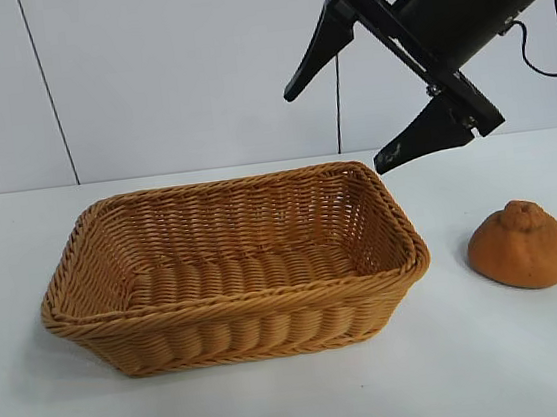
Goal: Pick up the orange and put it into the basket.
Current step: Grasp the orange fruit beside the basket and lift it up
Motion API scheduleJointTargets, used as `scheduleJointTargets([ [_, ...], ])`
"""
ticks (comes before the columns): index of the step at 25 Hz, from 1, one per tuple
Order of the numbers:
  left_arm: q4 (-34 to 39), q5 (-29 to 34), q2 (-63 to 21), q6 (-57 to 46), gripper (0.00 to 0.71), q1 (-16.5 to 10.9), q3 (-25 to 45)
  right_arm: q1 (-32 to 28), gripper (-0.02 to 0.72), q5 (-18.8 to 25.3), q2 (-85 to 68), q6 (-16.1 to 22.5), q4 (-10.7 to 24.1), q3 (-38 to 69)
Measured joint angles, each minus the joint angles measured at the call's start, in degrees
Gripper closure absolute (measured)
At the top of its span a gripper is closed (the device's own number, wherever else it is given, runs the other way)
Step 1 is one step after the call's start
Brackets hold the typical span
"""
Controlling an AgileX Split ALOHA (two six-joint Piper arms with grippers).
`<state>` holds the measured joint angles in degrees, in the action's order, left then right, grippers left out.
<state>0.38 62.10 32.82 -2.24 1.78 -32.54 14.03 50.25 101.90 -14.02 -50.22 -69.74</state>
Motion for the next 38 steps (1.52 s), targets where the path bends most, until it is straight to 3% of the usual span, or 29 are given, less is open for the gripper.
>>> scheduleJointTargets([
  [7,-1.09,-0.91,-13.27,0.0,0.035,0.0,3.57,0.0,0.042,0.25,-0.45,0.0,0.29,-0.16],
  [10,-1.36,-1.02,-16.38,0.0,0.035,0.0,3.57,0.0,0.042,0.72,-0.97,0.0,2.72,-2.51],
  [13,-1.4,-1.04,-20.26,0.0,0.035,0.0,3.57,0.0,0.042,3.06,-1.44,1.65,8.3,-6.28],
  [21,-1.45,-1.04,-32.84,0.0,0.035,0.0,3.74,0.0,0.042,8.78,-1.44,13.1,31.38,-13.9],
  [24,-1.45,-1.04,-33.06,0.0,0.035,0.0,3.74,-1.02,0.042,10.73,-1.44,15.24,36.89,-14.36],
  [32,-1.29,-1.04,-33.06,0.0,0.035,0.0,3.74,-8.99,0.042,14.02,1.88,15.92,39.12,-14.41],
  [38,-1.29,-1.04,-33.06,0.0,0.035,0.0,3.74,-10.01,0.042,11.59,6.76,15.92,39.47,-14.41],
])
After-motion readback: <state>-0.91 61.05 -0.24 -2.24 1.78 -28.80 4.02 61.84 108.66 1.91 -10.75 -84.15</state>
